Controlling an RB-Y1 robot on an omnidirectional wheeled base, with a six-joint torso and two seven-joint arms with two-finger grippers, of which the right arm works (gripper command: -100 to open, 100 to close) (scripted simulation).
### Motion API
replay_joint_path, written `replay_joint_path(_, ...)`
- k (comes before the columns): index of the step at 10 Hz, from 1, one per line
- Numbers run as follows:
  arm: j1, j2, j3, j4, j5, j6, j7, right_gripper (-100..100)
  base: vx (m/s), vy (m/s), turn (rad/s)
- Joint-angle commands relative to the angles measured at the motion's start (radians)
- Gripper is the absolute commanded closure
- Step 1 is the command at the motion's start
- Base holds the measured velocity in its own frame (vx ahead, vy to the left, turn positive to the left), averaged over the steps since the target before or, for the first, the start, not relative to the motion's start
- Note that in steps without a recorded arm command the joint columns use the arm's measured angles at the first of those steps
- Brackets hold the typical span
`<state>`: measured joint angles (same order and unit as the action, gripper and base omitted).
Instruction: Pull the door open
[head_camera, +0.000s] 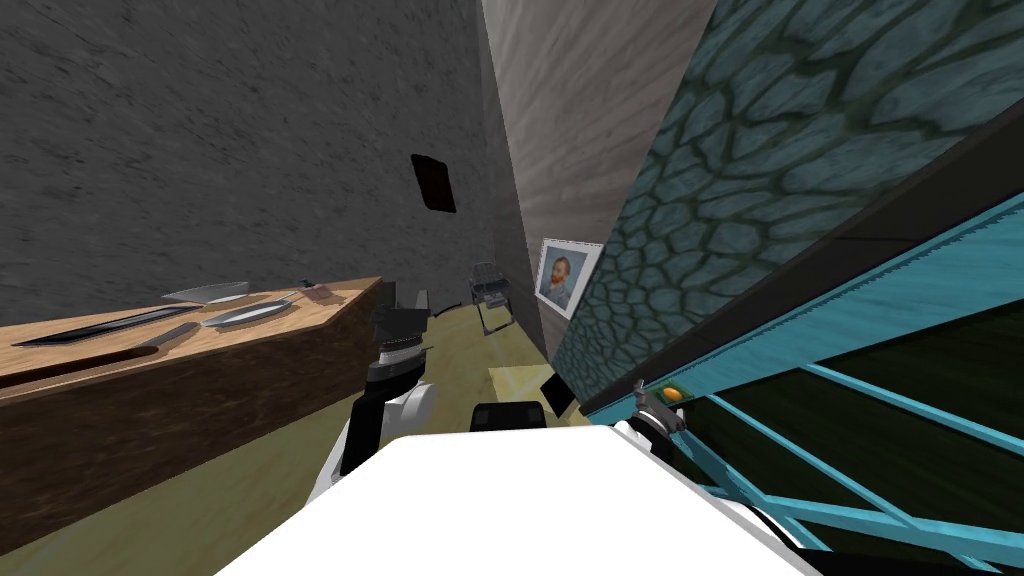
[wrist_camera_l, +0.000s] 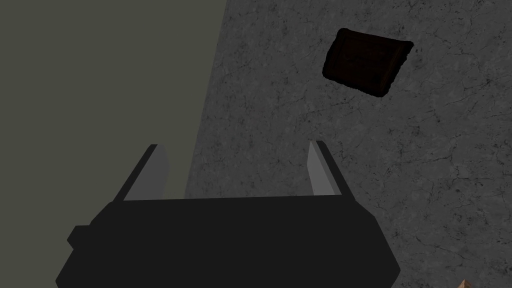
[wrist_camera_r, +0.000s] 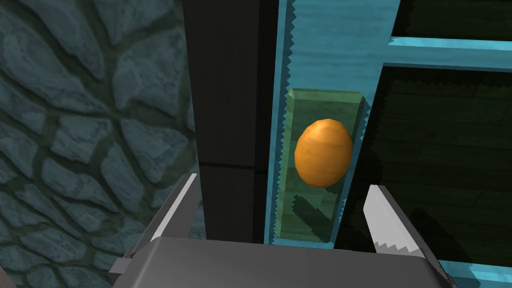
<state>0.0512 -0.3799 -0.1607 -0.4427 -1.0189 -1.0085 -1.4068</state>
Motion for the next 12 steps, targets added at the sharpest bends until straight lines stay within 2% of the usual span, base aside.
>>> replay_joint_path(1,-0.003,-0.001,-0.002,0.006,-0.001,-0.001,-0.002,-100,0.038,-0.200,-0.012)
replay_joint_path(4,-0.005,-0.001,-0.003,0.010,-0.002,-0.002,-0.003,-100,0.033,-0.164,-0.015)
replay_joint_path(5,-0.001,0.013,0.004,0.010,0.001,-0.002,-0.003,-100,0.000,-0.033,0.014)
replay_joint_path(6,-0.001,0.013,0.004,0.010,0.001,-0.002,-0.003,100,-0.006,0.029,0.008)
replay_joint_path(12,0.002,0.011,0.004,0.011,0.002,-0.005,-0.005,100,-0.005,0.016,-0.006)
